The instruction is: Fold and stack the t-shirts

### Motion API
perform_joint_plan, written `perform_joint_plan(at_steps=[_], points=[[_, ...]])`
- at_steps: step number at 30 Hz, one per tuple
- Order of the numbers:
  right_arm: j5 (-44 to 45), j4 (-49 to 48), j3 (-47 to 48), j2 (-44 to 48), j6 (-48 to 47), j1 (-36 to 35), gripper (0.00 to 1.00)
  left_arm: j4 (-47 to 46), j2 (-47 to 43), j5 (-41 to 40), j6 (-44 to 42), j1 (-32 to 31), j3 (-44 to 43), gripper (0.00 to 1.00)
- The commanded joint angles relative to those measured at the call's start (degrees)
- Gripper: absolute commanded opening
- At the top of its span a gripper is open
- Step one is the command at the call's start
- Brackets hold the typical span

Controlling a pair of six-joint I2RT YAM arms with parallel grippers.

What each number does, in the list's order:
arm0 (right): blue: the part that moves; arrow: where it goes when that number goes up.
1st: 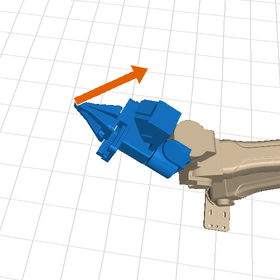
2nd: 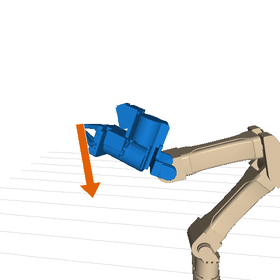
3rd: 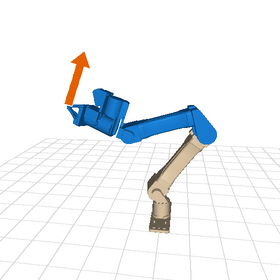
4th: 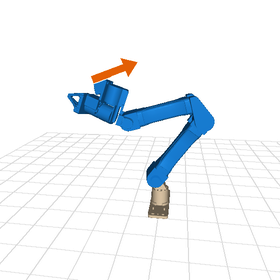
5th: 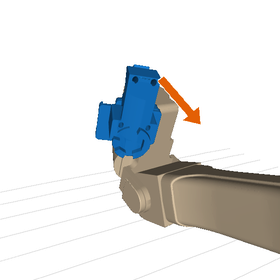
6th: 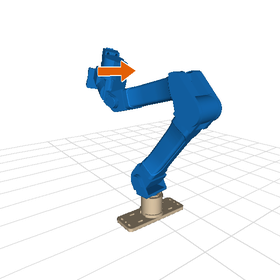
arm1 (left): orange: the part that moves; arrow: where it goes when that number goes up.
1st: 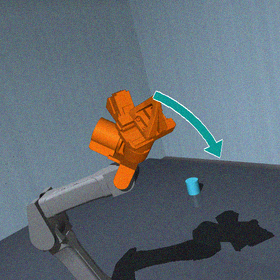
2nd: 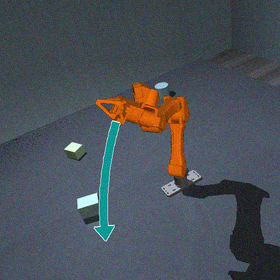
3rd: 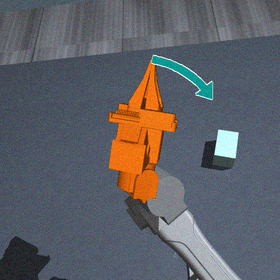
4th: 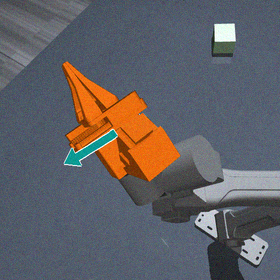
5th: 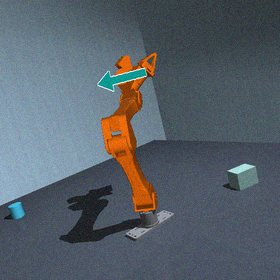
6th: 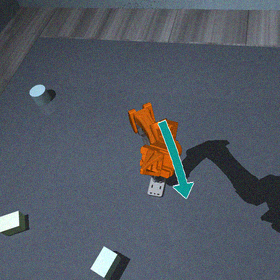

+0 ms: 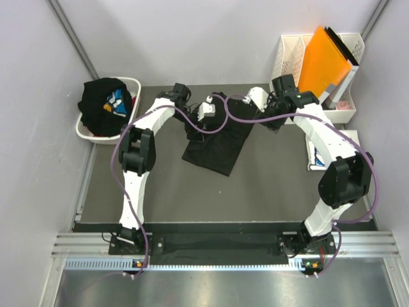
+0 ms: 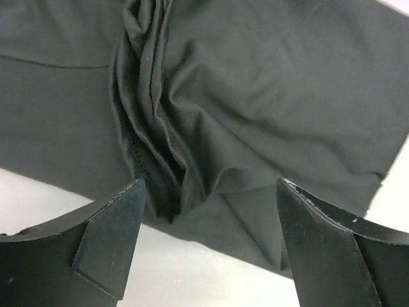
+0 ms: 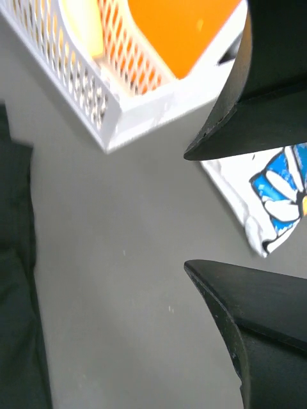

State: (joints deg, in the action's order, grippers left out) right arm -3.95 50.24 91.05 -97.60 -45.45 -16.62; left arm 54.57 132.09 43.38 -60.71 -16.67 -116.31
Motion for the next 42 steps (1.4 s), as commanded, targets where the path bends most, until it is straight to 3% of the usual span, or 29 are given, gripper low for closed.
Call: perform_joint_plan(at_steps=[1,7,22,26,27,33,35,42], points=[[2.88,1.88,7.39,-0.04,-1.57,0.80,0.64,-2.26,1.76,-1.09,-1.43,0.76,-2.08,0.88],[3.68,2.76,9.50,-0.13,-0.52,1.59,0.63,-8.59,2.29,-4.09,1.29,1.55,-2.43,0.89],[6.23,1.62,12.22,-2.50,-0.25,1.51,0.59,-1.92,5.90,-1.46,-3.89,1.64,-7.44,0.87],[7.02,1.00,12.49,-3.21,-0.25,1.51,0.59,-0.87,6.16,-0.40,-4.60,1.72,-7.96,0.64],[7.20,0.83,12.40,-3.47,-0.25,1.59,0.59,-0.69,6.16,-0.31,-4.68,1.64,-8.49,0.51],[7.37,0.12,12.75,-4.35,0.01,1.51,0.58,1.50,6.16,-0.39,-5.82,1.55,-9.02,0.22],[7.55,0.12,13.36,-4.61,-0.16,1.59,0.58,1.95,5.98,-0.48,-6.09,1.55,-8.93,0.00],[7.72,-0.14,14.86,-5.58,-0.25,1.59,0.58,-0.67,4.84,-1.98,-6.18,1.55,-9.11,0.00]])
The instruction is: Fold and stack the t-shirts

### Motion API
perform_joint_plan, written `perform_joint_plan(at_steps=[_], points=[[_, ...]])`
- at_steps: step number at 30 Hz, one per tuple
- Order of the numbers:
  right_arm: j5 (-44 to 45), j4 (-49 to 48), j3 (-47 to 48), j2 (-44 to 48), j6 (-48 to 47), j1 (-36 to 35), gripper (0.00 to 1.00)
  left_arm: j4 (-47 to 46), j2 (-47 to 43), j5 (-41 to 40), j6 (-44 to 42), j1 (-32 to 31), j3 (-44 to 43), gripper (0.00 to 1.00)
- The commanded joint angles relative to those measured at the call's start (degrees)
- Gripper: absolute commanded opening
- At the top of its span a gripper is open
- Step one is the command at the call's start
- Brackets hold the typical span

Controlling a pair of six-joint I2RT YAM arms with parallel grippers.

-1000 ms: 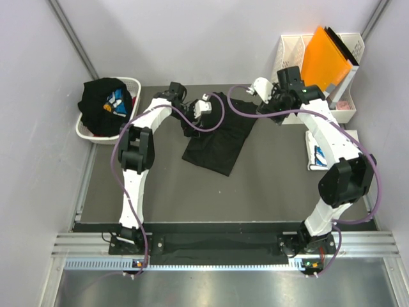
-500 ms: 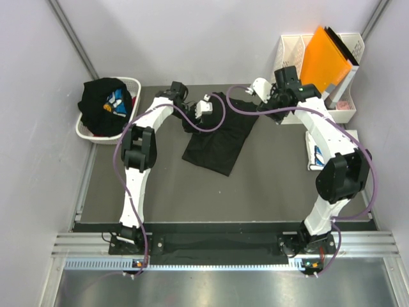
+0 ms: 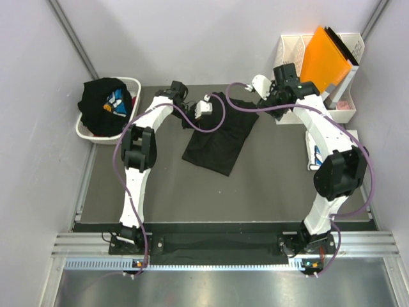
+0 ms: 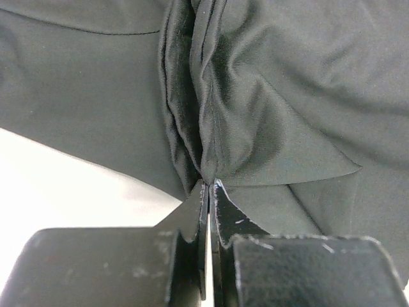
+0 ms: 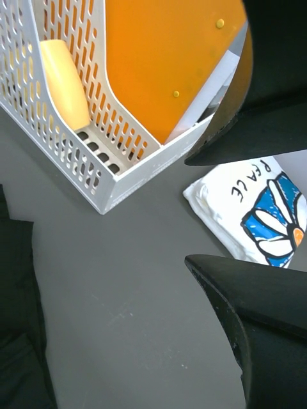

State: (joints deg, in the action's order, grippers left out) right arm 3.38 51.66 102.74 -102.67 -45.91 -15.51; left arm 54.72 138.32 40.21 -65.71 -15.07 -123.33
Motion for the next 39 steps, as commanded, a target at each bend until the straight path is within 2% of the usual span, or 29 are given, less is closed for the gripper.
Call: perform_joint_plan(at_steps=[1,7,24,39], points=[[0.40,-1.56,3.08,-0.51,0.21,0.48,0.57,-1.45,-2.00,0.84,-0.91,-0.05,-2.09,0.00],[0.40,-1.91,2.99,-0.77,0.21,0.48,0.57,-8.04,-4.02,-0.65,-0.64,-0.57,-2.01,0.00],[1.10,-2.35,3.17,-1.39,0.30,0.48,0.57,-14.81,-6.66,-2.41,-6.00,-3.39,1.77,0.00],[1.63,-2.09,2.29,-0.16,0.30,0.48,0.57,-25.98,-5.17,-14.63,-9.17,-3.56,7.93,0.00]])
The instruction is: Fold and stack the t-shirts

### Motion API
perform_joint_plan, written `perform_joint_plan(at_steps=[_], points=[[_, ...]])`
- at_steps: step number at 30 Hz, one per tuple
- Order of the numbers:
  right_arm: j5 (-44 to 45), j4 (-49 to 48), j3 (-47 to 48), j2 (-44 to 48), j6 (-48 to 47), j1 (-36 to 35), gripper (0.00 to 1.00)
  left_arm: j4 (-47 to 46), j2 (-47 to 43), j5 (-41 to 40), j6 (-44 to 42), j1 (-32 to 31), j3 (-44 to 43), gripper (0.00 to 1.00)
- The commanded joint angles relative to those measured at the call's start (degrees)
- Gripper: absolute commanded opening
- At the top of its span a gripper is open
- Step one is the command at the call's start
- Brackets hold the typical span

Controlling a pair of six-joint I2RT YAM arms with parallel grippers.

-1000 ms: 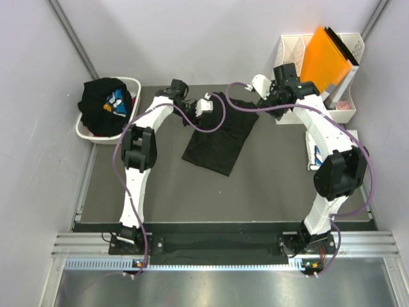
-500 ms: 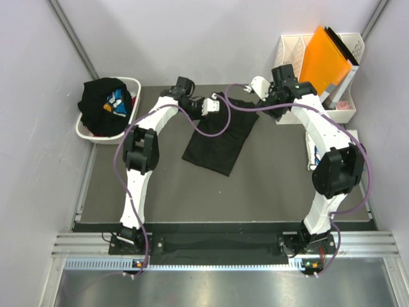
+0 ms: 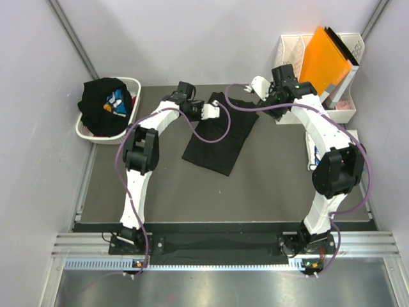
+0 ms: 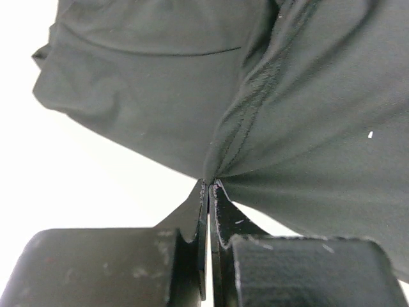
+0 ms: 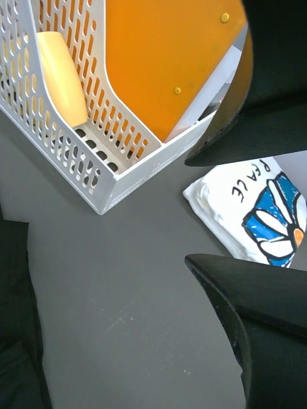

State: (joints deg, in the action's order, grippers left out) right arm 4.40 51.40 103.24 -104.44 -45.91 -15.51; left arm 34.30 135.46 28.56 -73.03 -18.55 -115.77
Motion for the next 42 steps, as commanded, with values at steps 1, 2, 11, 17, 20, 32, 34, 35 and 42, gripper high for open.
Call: perform_joint_plan(at_steps=[1,2,11,17,20,32,34,35,42], points=[[0.69,-1.91,1.35,1.79,0.30,0.57,0.58,-6.17,-2.13,-3.15,-1.50,-0.17,0.36,0.00],[0.69,-1.83,1.00,2.14,0.30,0.48,0.57,-8.62,-2.22,-3.59,-0.97,-0.18,0.89,0.00],[0.61,-1.74,-1.46,3.11,-0.06,0.39,0.71,-26.12,-3.44,-11.50,8.08,-0.97,6.07,0.99],[-1.06,-1.56,-1.11,3.37,0.47,0.48,0.96,-27.28,-8.00,-14.75,16.68,-0.18,6.60,0.99],[-2.20,-1.56,-0.76,3.37,1.43,0.48,1.00,-25.87,-12.39,-16.50,19.59,0.70,8.53,0.99],[-12.31,-1.03,1.25,-1.63,6.27,0.22,0.99,-26.83,-27.00,-20.39,18.02,2.11,24.53,0.99],[-12.66,-1.21,3.36,-1.99,6.62,0.21,1.00,-26.57,-26.65,-19.42,18.63,1.85,23.84,0.99],[-12.75,-1.21,3.81,-2.08,6.62,0.21,1.00,-25.96,-25.87,-19.24,18.63,1.59,23.31,0.99],[-13.80,-3.14,1.54,-0.24,6.27,0.21,0.98,-23.93,-24.19,-20.55,17.49,-1.14,20.67,0.99]])
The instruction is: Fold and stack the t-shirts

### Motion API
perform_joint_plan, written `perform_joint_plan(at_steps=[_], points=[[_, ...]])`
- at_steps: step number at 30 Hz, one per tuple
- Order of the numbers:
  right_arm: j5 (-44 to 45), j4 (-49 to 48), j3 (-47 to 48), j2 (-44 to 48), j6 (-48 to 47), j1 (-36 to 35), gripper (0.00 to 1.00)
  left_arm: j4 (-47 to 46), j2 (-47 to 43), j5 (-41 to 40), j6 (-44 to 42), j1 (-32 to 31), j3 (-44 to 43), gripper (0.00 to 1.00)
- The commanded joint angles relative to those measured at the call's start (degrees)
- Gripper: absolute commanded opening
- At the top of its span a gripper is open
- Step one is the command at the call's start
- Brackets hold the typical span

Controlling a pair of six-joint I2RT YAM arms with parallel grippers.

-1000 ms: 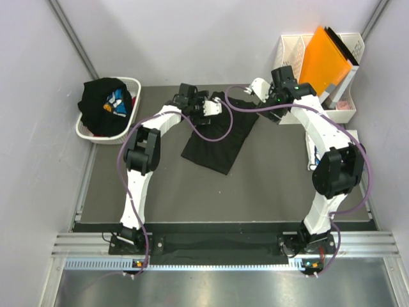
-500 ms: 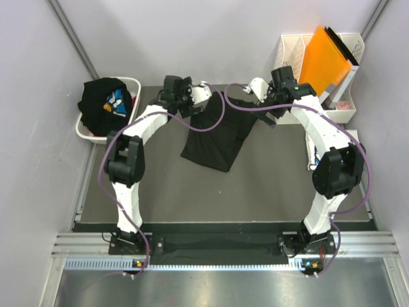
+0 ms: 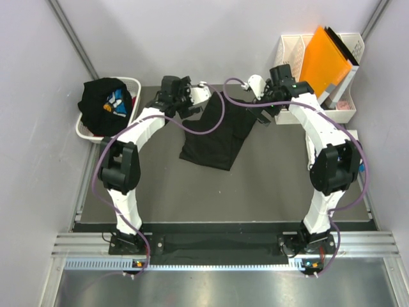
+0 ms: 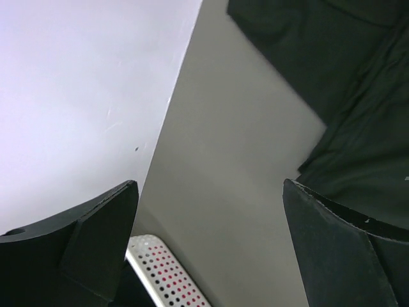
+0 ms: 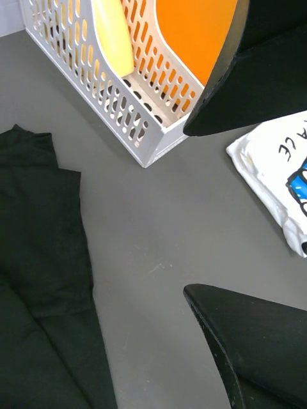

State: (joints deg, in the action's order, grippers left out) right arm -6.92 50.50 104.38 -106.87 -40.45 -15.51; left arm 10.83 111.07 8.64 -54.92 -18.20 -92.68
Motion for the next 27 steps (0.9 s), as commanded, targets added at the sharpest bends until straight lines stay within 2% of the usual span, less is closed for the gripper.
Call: perform_joint_plan(at_steps=[1,7,12,19,23,27], points=[[-3.27,-2.68,-0.66,2.97,1.07,0.21,0.96,-1.33,0.20,-1.95,-0.63,-1.58,-2.41,0.99],[-15.48,-4.62,-5.50,-0.16,4.40,0.57,0.86,-6.34,-0.32,-10.74,1.56,-1.49,-1.98,0.99],[-25.66,-5.06,1.07,-9.31,9.76,2.41,0.77,-8.89,-5.15,-13.30,3.23,-1.49,3.28,0.99],[-30.26,-6.29,12.77,-22.31,13.81,2.68,0.75,-6.26,-13.85,-13.04,2.62,-1.40,9.89,0.99],[-31.49,-5.77,17.69,-25.84,13.55,2.76,0.73,-5.30,-16.49,-13.48,0.96,-1.49,12.52,0.99],[-33.68,-5.77,18.06,-26.99,13.03,2.33,0.71,-4.15,-17.37,-14.09,-0.01,-1.58,12.79,0.99]])
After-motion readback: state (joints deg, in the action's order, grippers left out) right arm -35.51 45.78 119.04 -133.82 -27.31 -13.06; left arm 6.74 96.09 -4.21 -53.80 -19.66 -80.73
